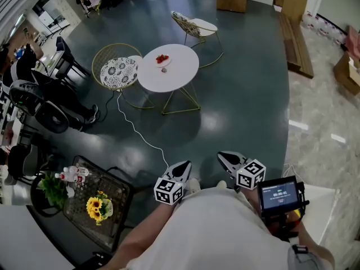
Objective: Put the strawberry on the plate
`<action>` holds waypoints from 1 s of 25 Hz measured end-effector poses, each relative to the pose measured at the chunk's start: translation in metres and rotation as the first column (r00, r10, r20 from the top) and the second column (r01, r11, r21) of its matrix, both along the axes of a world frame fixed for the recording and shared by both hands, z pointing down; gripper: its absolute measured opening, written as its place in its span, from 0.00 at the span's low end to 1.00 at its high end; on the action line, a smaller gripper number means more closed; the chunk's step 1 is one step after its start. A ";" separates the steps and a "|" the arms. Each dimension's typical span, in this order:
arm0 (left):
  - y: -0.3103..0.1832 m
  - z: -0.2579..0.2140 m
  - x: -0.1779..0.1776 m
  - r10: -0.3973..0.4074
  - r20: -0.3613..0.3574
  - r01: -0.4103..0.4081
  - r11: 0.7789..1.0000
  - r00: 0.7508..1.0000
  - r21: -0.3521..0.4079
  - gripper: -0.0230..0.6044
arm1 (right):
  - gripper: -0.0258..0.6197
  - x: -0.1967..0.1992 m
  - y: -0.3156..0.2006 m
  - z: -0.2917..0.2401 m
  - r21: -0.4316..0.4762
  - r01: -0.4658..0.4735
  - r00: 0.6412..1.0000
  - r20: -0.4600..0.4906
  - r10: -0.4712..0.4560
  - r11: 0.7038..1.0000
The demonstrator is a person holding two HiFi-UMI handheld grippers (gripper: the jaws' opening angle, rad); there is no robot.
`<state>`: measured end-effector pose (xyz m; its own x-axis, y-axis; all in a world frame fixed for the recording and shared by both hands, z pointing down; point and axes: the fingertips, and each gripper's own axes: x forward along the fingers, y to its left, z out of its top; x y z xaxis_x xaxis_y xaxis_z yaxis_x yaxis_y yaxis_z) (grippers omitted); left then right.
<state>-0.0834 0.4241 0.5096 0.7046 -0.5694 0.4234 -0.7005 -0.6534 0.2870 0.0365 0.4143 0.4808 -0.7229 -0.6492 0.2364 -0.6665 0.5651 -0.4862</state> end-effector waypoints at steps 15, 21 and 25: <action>0.003 0.009 0.028 -0.030 0.019 0.030 1.000 0.999 0.000 0.05 | 0.05 0.041 0.020 0.023 -0.034 -0.055 0.998 0.022 0.056 0.998; -0.007 0.002 0.047 -0.040 0.015 0.040 0.999 0.999 0.019 0.05 | 0.05 0.063 0.011 0.015 -0.010 -0.068 0.997 0.035 0.068 0.998; -0.011 0.005 0.051 -0.018 0.021 0.018 1.000 1.000 0.026 0.05 | 0.05 0.071 0.006 0.018 0.006 -0.093 0.995 0.039 0.092 0.996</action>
<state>-0.0319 0.4135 0.5143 0.6852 -0.5927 0.4233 -0.7179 -0.6475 0.2555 0.1072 0.4202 0.4984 -0.6682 -0.7155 0.2039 -0.6968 0.5059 -0.5084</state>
